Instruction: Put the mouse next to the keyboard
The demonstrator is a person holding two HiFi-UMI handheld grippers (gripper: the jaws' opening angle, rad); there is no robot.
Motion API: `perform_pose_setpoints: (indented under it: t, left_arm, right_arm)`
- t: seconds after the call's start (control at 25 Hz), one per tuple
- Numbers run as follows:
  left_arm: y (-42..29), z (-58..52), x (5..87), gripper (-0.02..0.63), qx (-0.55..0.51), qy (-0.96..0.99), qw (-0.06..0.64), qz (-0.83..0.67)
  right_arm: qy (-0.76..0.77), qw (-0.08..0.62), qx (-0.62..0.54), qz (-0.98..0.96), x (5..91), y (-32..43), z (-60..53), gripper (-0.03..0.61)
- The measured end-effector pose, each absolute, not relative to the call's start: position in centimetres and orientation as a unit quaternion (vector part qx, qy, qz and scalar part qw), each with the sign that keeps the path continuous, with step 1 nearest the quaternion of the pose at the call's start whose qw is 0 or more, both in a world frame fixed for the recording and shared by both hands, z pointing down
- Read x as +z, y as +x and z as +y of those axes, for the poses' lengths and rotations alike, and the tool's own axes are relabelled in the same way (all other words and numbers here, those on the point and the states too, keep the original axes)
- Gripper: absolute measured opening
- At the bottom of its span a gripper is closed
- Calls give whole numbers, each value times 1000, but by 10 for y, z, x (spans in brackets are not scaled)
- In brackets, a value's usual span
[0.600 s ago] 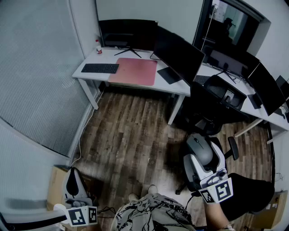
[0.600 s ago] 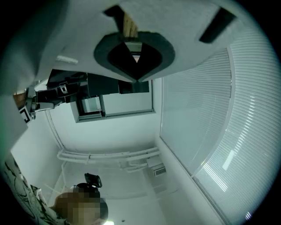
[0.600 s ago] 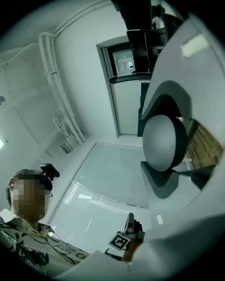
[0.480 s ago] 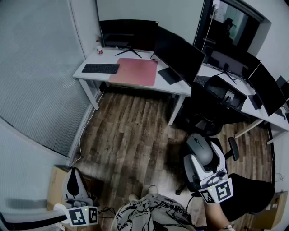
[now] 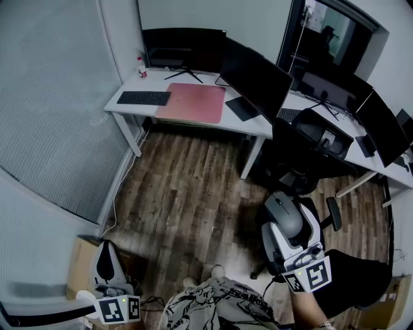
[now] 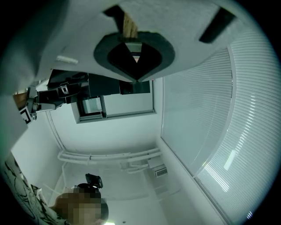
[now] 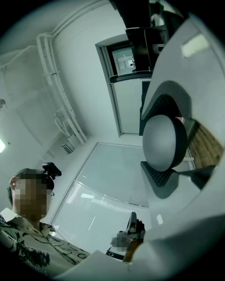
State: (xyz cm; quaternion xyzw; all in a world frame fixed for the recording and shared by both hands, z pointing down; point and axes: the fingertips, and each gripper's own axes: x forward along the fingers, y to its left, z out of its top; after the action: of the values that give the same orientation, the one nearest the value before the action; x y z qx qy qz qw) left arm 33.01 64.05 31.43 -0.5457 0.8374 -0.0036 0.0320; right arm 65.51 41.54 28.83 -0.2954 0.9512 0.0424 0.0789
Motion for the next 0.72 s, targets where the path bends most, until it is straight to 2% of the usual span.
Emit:
perform_pose_setpoints:
  t: [0.72]
  left_arm:
    - [356, 608, 312, -9, -8, -519, 36, 854]
  right_arm:
    - [-250, 81, 43, 964, 293, 650, 375, 307]
